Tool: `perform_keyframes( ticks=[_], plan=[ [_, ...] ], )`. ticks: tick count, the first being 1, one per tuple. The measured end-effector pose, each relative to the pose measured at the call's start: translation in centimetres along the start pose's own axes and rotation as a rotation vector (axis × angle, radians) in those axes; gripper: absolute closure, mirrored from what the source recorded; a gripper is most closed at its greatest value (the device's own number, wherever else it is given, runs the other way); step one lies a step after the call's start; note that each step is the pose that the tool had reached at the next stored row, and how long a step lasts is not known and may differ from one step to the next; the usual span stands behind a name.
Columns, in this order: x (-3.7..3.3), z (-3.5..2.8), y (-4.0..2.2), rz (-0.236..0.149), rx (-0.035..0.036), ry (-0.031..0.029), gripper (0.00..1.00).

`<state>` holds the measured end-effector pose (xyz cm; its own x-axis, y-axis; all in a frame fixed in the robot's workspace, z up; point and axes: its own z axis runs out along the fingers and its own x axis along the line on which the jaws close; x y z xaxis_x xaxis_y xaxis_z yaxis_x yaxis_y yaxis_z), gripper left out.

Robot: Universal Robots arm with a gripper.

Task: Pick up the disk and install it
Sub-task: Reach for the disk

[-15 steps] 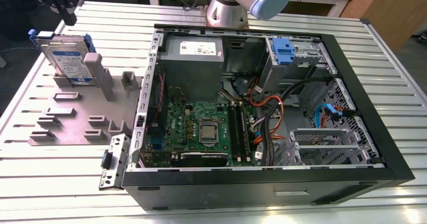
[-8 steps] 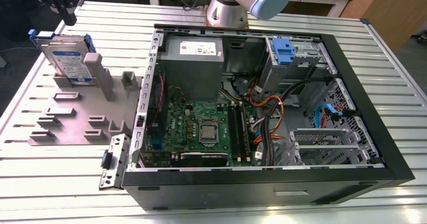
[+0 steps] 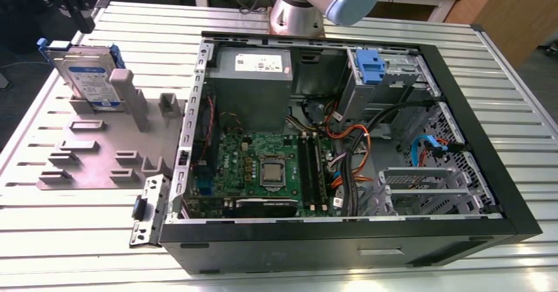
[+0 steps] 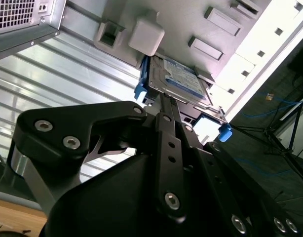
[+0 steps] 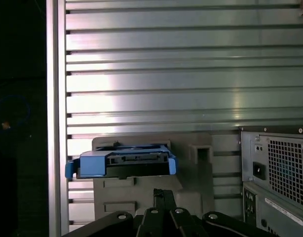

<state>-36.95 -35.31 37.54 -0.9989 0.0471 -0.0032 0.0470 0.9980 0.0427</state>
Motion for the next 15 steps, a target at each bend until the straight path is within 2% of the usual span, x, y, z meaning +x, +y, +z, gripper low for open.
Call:
perform_keyframes(
  ticks=[7,15],
  plan=[
    [2.84,0.66,0.4,0.0,-0.0001,0.0001,0.89],
    [5.48,1.27,0.52,0.0,0.0,0.0001,0.89]
  ],
)
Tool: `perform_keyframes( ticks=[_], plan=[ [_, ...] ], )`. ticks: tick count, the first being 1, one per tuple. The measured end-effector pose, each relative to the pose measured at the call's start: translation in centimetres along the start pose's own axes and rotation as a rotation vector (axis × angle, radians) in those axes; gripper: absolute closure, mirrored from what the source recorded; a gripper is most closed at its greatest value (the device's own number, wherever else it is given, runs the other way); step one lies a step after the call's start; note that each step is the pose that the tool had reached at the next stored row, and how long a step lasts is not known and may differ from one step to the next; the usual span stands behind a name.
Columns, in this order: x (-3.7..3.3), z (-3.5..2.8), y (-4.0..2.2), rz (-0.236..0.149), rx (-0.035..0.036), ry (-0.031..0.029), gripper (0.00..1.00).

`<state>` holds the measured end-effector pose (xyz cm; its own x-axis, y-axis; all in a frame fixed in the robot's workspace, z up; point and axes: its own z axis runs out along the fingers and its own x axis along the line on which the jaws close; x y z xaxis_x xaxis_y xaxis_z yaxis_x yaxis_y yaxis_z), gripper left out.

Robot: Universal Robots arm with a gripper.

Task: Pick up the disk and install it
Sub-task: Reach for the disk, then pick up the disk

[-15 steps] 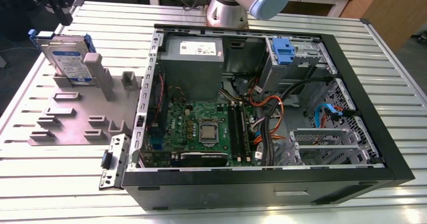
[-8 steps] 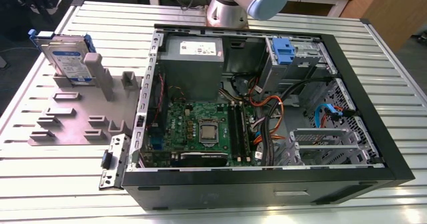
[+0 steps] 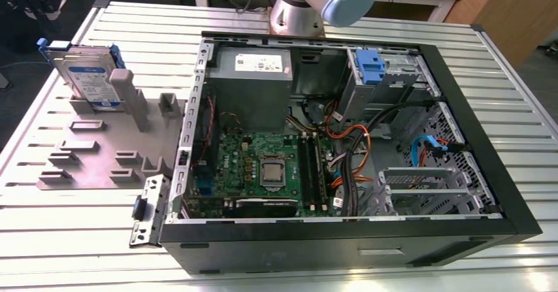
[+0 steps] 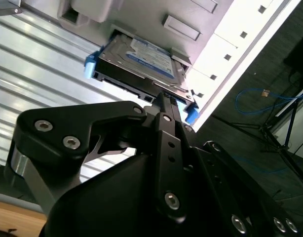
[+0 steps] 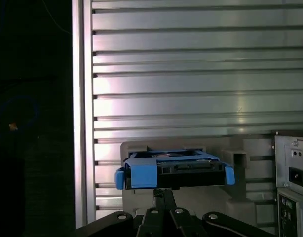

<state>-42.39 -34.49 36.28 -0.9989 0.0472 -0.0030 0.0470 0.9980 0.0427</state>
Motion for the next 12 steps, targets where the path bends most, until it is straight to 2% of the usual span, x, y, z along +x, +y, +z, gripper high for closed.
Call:
perform_keyframes(
  ticks=[3,6,8,12],
  plan=[
    [0.59,0.1,0.0,0.0,-0.0001,-0.0001,0.89],
    [0.62,0.1,-0.01,0.0,0.0,-0.0001,0.89],
    [1.01,0.14,-0.03,0.0,-0.0001,-0.0001,0.89],
    [1.04,0.14,-0.03,0.0,-0.0001,-0.0001,0.89]
  ],
)
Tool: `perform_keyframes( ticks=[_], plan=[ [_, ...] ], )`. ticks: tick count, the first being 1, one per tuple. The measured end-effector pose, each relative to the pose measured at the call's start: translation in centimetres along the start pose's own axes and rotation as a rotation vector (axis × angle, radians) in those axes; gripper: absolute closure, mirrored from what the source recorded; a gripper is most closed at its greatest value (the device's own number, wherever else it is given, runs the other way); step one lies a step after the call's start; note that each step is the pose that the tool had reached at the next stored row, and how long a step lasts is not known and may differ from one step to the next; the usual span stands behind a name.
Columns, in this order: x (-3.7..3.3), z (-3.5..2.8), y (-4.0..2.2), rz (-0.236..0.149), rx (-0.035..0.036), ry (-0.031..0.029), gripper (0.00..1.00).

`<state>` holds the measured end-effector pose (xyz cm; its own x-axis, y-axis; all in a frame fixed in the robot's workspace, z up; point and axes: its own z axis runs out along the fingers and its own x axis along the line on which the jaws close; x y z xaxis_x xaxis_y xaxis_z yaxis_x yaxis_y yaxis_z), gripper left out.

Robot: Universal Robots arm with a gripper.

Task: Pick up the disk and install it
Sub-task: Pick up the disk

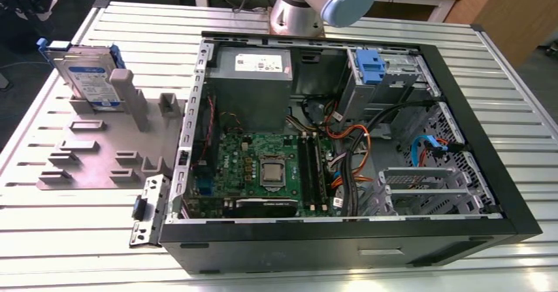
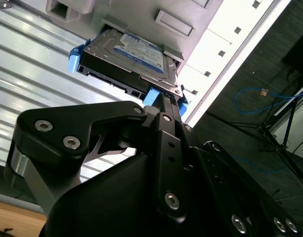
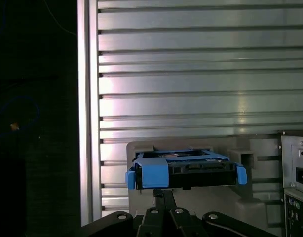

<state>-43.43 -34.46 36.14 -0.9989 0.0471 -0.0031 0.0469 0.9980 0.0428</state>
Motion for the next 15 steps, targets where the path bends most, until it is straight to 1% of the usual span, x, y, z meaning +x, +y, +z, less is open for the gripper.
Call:
perform_keyframes(
  ticks=[6,9,11,15],
  plan=[
    [0.01,0.0,0.0,-0.002,0.0,0.0001,0.89],
    [0.02,0.0,0.0,-0.012,0.0,0.0006,0.89],
    [0.02,0.0,0.0,-0.026,-0.0001,0.0011,0.89],
    [0.02,0.0,0.0,-0.079,-0.0003,0.0034,0.89]
  ],
)
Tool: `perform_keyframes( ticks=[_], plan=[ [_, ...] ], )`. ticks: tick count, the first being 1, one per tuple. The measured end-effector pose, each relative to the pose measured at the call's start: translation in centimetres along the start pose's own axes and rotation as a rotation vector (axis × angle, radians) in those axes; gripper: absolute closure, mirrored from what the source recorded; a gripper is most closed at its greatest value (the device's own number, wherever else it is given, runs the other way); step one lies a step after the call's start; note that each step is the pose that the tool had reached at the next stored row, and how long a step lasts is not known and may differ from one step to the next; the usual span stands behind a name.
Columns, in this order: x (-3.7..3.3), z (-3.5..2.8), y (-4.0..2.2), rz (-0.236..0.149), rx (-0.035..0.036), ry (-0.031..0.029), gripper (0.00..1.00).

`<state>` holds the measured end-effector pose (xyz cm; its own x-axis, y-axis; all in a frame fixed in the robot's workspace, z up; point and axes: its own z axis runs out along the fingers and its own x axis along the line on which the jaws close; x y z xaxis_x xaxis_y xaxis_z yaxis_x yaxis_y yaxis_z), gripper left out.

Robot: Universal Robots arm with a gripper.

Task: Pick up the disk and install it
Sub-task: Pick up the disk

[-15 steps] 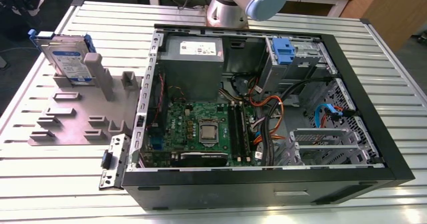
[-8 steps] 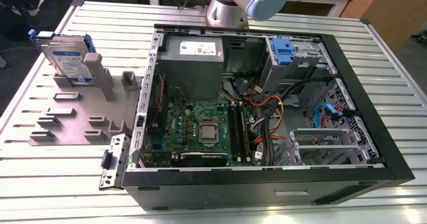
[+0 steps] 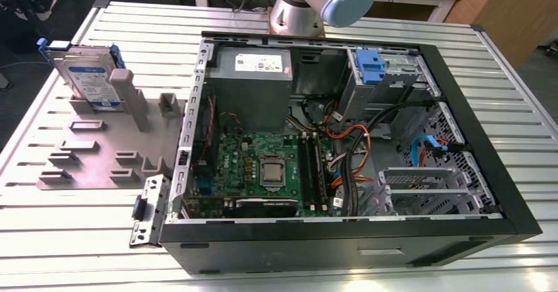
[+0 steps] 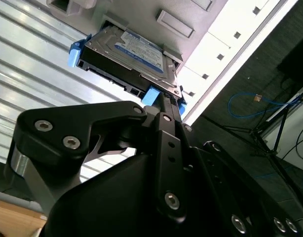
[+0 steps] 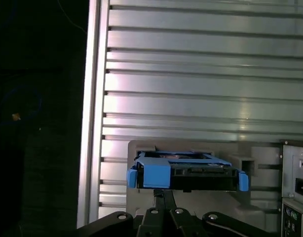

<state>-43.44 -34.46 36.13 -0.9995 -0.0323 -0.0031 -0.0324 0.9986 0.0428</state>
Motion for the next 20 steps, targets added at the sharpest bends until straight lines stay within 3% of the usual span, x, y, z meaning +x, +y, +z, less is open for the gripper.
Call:
perform_keyframes(
  ticks=[6,14,20],
  plan=[
    [0.0,0.0,0.0,-0.101,-0.0002,0.0043,0.89],
    [0.0,0.0,0.0,-0.112,-0.0002,0.0049,0.89],
    [0.0,0.01,0.0,-0.209,-0.0005,0.009,0.89]
  ],
)
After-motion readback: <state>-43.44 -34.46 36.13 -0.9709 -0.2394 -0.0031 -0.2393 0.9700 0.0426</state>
